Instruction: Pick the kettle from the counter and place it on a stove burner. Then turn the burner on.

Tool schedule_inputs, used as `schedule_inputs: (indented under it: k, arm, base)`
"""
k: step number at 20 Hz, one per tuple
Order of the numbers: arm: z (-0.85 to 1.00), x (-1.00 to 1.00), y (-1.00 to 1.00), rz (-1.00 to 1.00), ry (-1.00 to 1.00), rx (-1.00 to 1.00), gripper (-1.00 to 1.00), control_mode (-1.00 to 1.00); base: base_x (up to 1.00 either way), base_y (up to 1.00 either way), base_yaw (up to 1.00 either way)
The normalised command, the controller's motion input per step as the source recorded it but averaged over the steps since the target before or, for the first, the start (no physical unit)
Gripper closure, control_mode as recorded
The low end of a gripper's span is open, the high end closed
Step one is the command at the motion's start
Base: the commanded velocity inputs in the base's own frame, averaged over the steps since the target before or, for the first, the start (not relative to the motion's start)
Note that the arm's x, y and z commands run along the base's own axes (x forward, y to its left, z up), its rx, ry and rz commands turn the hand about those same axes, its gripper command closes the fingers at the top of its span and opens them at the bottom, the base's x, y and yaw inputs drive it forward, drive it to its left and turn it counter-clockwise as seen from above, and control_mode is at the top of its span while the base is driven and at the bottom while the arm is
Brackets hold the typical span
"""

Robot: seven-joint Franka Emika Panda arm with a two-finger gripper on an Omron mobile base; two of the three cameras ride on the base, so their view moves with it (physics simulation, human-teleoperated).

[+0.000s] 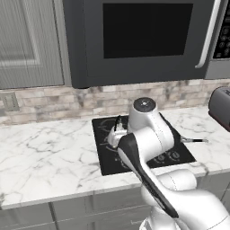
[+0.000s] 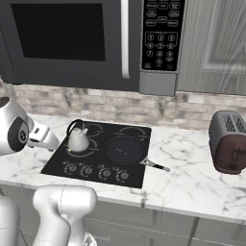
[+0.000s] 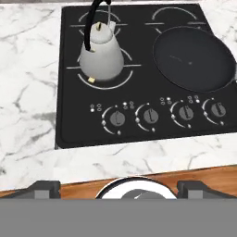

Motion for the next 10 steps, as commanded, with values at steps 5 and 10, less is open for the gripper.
schedule_inputs:
  k: [5, 10]
  arm:
    - [0.00, 0.02, 0.00, 0.06, 0.23, -0.10, -1.00, -1.00]
    - [-0.04, 0.00, 0.00, 0.00, 0.01, -0.01, -1.00, -1.00]
  base:
    - [0.00, 0.00, 0.00]
    - [0.00, 0.00, 0.00]
